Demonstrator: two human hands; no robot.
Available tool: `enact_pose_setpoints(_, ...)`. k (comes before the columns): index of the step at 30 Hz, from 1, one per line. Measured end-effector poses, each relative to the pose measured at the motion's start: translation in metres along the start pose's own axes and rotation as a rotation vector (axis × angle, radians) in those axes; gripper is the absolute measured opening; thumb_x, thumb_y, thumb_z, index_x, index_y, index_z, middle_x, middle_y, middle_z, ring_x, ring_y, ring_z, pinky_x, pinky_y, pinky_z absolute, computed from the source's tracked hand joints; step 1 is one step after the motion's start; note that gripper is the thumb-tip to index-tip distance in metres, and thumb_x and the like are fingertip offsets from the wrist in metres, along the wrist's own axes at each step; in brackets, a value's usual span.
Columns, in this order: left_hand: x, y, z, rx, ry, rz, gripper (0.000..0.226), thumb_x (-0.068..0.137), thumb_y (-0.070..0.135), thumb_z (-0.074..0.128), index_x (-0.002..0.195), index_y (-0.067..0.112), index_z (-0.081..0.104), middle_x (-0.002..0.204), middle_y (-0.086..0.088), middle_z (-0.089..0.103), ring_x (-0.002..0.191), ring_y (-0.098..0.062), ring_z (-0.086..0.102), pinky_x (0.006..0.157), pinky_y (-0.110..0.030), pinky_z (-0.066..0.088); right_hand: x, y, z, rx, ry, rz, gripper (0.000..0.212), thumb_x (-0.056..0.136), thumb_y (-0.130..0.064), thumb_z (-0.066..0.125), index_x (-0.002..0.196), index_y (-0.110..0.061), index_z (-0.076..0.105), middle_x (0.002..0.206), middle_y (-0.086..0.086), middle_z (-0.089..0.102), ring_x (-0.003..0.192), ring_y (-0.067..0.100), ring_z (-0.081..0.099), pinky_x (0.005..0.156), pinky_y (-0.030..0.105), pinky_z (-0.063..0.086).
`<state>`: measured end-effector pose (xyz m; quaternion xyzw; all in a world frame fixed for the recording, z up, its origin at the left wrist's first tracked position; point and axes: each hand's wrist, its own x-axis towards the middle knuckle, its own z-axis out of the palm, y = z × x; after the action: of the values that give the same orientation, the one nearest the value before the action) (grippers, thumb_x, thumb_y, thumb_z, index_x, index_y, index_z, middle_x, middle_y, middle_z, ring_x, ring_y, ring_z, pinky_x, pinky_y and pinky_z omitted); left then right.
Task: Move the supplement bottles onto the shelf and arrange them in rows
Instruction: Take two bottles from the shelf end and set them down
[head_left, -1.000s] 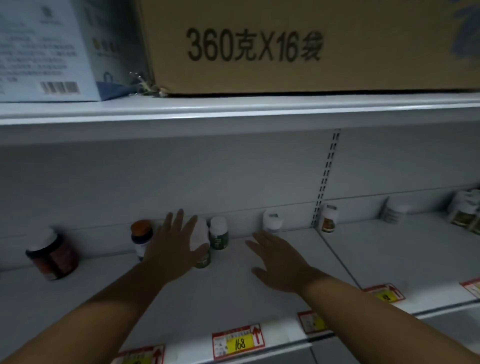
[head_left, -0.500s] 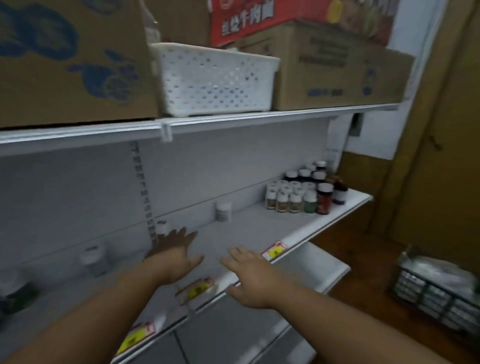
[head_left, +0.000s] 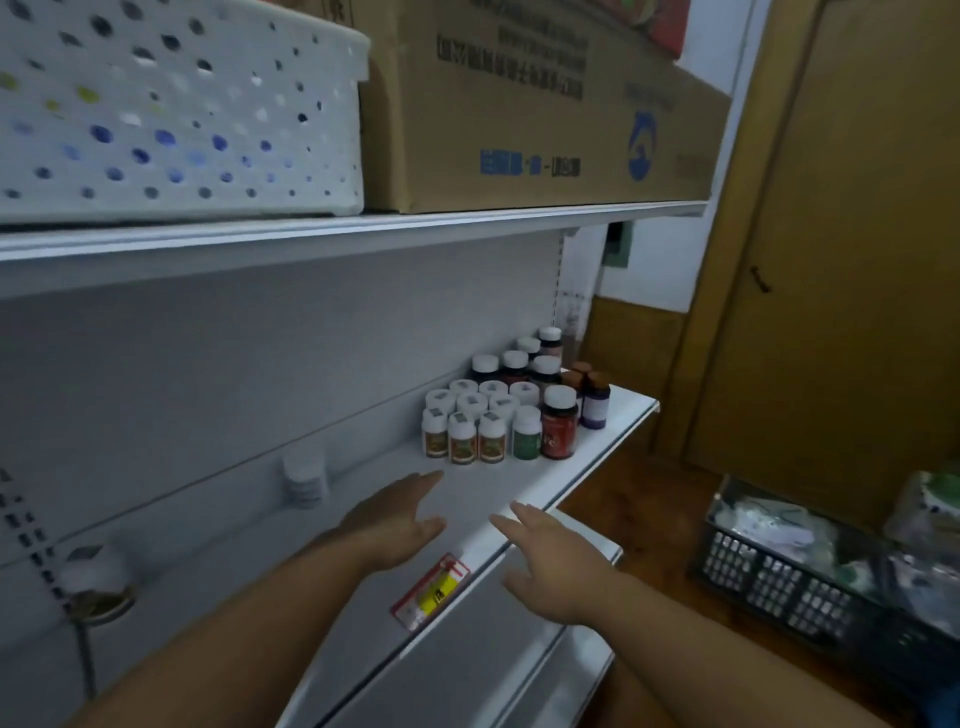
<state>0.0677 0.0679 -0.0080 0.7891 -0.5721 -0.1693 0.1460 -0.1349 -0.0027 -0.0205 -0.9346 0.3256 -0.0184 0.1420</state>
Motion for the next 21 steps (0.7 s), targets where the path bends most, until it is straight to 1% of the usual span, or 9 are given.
enact_pose_setpoints(4,0.058,-0.006,-0.001,-0.073,0.048,-0.019,0.068,0.088,0.038,0.057,0.145,0.024,0.025,0.151,-0.002,0.034,0.134,-0.020,0.039,0.109,-0.031,0.033,0.046,0.030,-0.014,0.030,-0.003,0.055,0.065,0.092,-0.036,0.050,0.147,-0.026,0.019,0.158,0.006,0.018,0.142,0.024,0.027,0.115,0.034,0.027)
enact_pose_setpoints(6,0.083,-0.005,-0.004,-0.110,0.111,-0.027,0.058,0.088,0.031,0.058,0.140,0.020,0.036,0.144,-0.004,0.045,0.128,-0.022,0.046,0.103,-0.030,0.038,0.069,0.044,-0.020,0.041,0.058,0.076,0.059,0.091,-0.032,0.051,0.144,-0.019,0.028,0.152,0.008,0.033,0.137,0.025,0.035,0.111,0.034,0.031)
enact_pose_setpoints(10,0.120,0.001,-0.008,-0.108,0.214,0.016,0.038,0.089,0.022,0.055,0.127,0.019,0.052,0.130,-0.006,0.058,0.117,-0.025,0.055,0.099,-0.033,0.044,0.118,0.058,-0.032,-0.137,0.212,0.042,0.029,0.084,-0.015,0.056,0.112,-0.005,0.055,0.109,0.018,0.060,0.102,0.036,0.056,0.082,0.039,0.047)
enact_pose_setpoints(13,0.145,0.005,-0.008,-0.092,0.309,0.011,0.031,0.088,0.023,0.056,0.119,0.019,0.058,0.122,-0.007,0.063,0.112,-0.028,0.059,0.095,-0.039,0.048,0.160,0.072,-0.037,-0.217,0.235,-0.068,0.041,0.053,-0.004,0.077,0.092,-0.003,0.066,0.075,0.016,0.065,0.064,0.036,0.062,0.052,0.035,0.051)
enact_pose_setpoints(14,0.152,0.007,-0.008,-0.075,0.317,0.004,0.025,0.087,0.024,0.057,0.111,0.019,0.059,0.116,-0.007,0.065,0.107,-0.028,0.060,0.091,-0.040,0.049,0.173,0.074,-0.039,-0.261,0.252,-0.105,0.050,0.049,-0.006,0.081,0.097,-0.004,0.067,0.080,0.016,0.068,0.068,0.035,0.064,0.056,0.034,0.054)
enact_pose_setpoints(15,0.158,0.010,-0.008,-0.037,0.314,-0.009,0.022,0.086,0.024,0.058,0.107,0.019,0.059,0.113,-0.006,0.065,0.104,-0.027,0.061,0.088,-0.040,0.050,0.183,0.073,-0.043,-0.280,0.209,-0.114,0.056,0.057,-0.011,0.081,0.109,-0.005,0.063,0.097,0.016,0.068,0.085,0.035,0.065,0.069,0.036,0.056)
enact_pose_setpoints(17,0.166,0.016,-0.005,0.038,0.319,-0.027,0.024,0.086,0.021,0.057,0.109,0.016,0.061,0.115,-0.004,0.065,0.106,-0.026,0.060,0.089,-0.038,0.050,0.198,0.074,-0.047,-0.310,0.130,-0.148,0.054,0.083,-0.016,0.062,0.133,-0.008,0.042,0.134,0.015,0.049,0.124,0.034,0.044,0.098,0.041,0.043)
enact_pose_setpoints(19,0.173,0.021,0.005,0.048,0.360,0.008,0.025,0.085,0.022,0.052,0.100,0.010,0.068,0.106,-0.011,0.069,0.101,-0.031,0.063,0.084,-0.040,0.054,0.211,0.078,-0.049,-0.363,0.057,-0.175,0.046,0.093,-0.019,0.047,0.136,-0.009,0.036,0.141,0.014,0.042,0.131,0.032,0.033,0.103,0.041,0.035)
enact_pose_setpoints(21,0.180,0.024,0.013,0.025,0.365,-0.002,0.040,0.081,0.031,0.042,0.087,0.002,0.070,0.094,-0.019,0.070,0.091,-0.032,0.065,0.078,-0.043,0.056,0.216,0.082,-0.050,-0.417,0.043,-0.244,0.039,0.094,-0.019,0.042,0.131,-0.008,0.041,0.137,0.015,0.044,0.127,0.032,0.036,0.102,0.039,0.033)
